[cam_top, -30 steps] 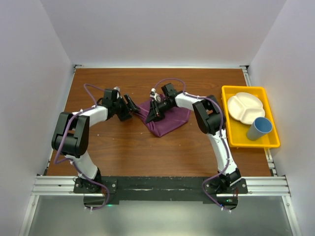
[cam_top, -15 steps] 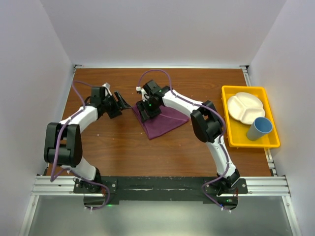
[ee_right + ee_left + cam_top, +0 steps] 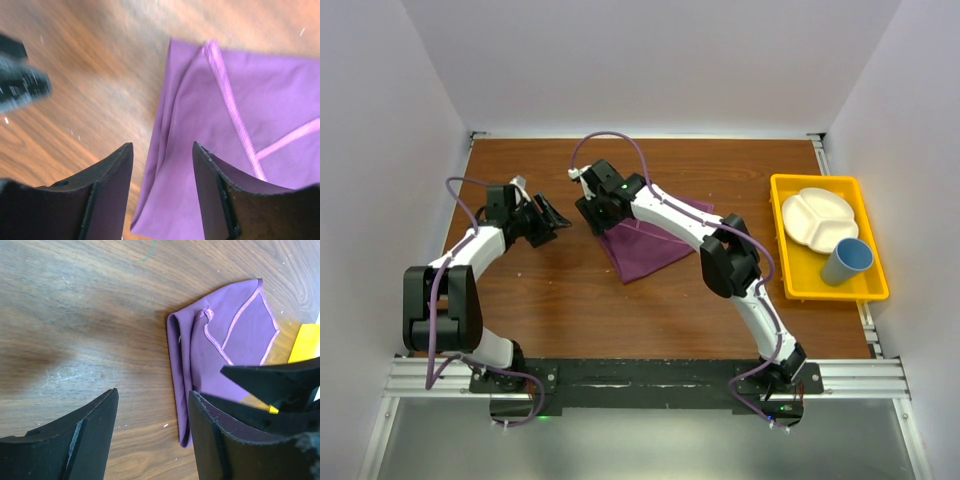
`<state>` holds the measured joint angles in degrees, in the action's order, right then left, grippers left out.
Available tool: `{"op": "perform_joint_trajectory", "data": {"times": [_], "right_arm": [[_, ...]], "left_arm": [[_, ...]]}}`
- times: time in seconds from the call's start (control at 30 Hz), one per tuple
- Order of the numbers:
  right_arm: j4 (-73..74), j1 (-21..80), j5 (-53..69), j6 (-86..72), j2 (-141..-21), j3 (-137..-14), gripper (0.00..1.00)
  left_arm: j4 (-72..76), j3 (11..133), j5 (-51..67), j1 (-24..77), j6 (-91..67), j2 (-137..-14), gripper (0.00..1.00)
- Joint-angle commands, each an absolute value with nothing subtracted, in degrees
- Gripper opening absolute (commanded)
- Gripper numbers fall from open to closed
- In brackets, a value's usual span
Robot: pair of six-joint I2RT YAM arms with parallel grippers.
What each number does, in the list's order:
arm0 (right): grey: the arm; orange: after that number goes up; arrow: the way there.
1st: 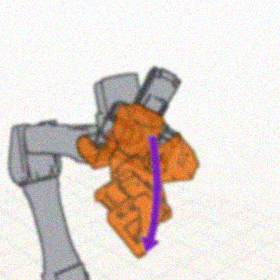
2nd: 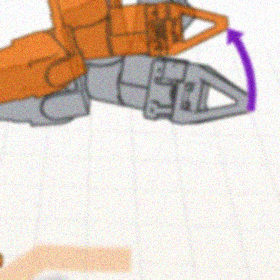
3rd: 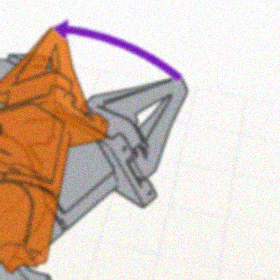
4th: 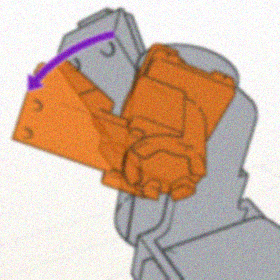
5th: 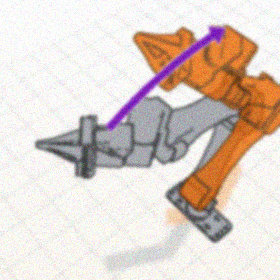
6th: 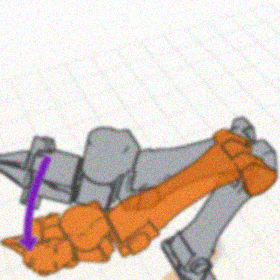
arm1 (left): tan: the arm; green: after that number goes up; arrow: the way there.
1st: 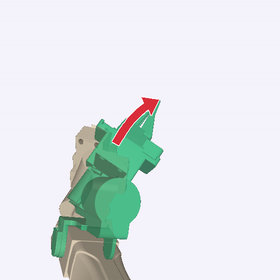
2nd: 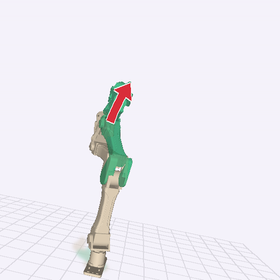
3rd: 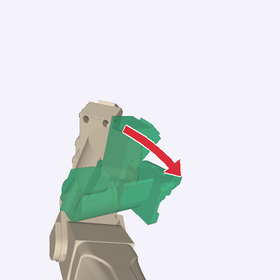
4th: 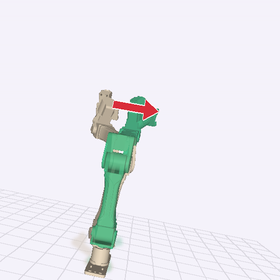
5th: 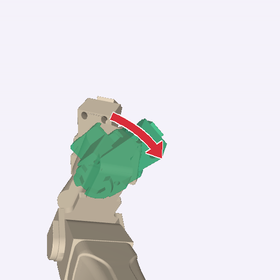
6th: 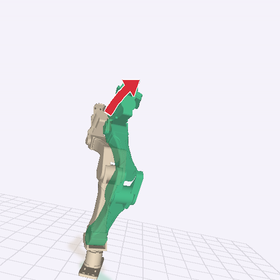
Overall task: Fold the napkin, place the utensils inside, and roll it up
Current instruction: Roll the napkin with the utensil
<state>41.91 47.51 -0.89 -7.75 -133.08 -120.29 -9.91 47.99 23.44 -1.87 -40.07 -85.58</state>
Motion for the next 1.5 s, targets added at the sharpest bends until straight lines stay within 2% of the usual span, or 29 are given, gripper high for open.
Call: {"op": "perform_joint_trajectory", "data": {"times": [0.0,0.3,0.4,0.5,0.73,0.83,0.87,1.07,1.17,1.2,1.27,1.33,1.43,1.47], "right_arm": [[42.5,48.0,-4.3,-6.5,-136.0,-125.5,0.51],[43.9,49.7,-7.6,-4.6,-138.3,-126.8,0.51],[43.7,50.4,-7.9,-4.7,-137.5,-125.7,0.52],[43.1,50.9,-8.6,-4.7,-137.4,-124.8,0.59],[43.2,51.9,-8.6,-5.0,-140.4,-125.4,0.59],[43.1,51.9,-9.1,-5.3,-141.7,-125.2,0.51],[43.2,51.9,-9.9,-5.5,-142.0,-125.1,0.44],[41.4,51.9,-13.8,-6.0,-142.6,-120.9,0.43],[40.5,51.9,-14.2,-5.9,-142.5,-119.6,0.36],[39.9,51.9,-13.5,-5.9,-142.3,-118.8,0.30],[39.6,51.9,-12.5,-5.7,-142.1,-118.4,0.24],[40.0,51.9,-10.6,-5.4,-142.1,-118.7,0.11],[40.2,51.6,-7.3,-5.1,-141.9,-118.7,0.00],[40.3,51.6,-6.1,-5.1,-141.6,-118.8,0.00]], "left_arm": [[-7.9,48.5,25.8,-2.4,-40.0,-84.8,0.63],[-7.8,46.9,25.6,-2.5,-40.2,-84.9,0.61],[-5.3,45.6,27.4,-3.3,-42.0,-85.6,0.61],[-6.3,47.3,27.6,-3.3,-40.8,-86.4,0.61],[-6.2,46.6,28.0,-4.0,-41.3,-85.3,0.62],[-6.3,46.3,27.8,-4.1,-41.3,-84.8,0.62],[-6.2,46.1,27.8,-4.2,-41.2,-84.6,0.62],[-5.6,43.6,28.0,-4.5,-41.9,-83.1,0.62],[-5.5,42.7,27.6,-4.7,-42.4,-82.4,0.62],[-5.4,42.6,27.9,-4.6,-42.5,-82.6,0.62],[-5.4,42.8,28.3,-4.7,-42.6,-82.6,0.62],[-5.5,42.7,27.8,-4.7,-42.7,-82.2,0.62],[-6.1,43.0,27.7,-4.7,-43.0,-82.0,0.62],[-6.4,43.5,27.7,-4.7,-42.5,-82.0,0.62]]}}
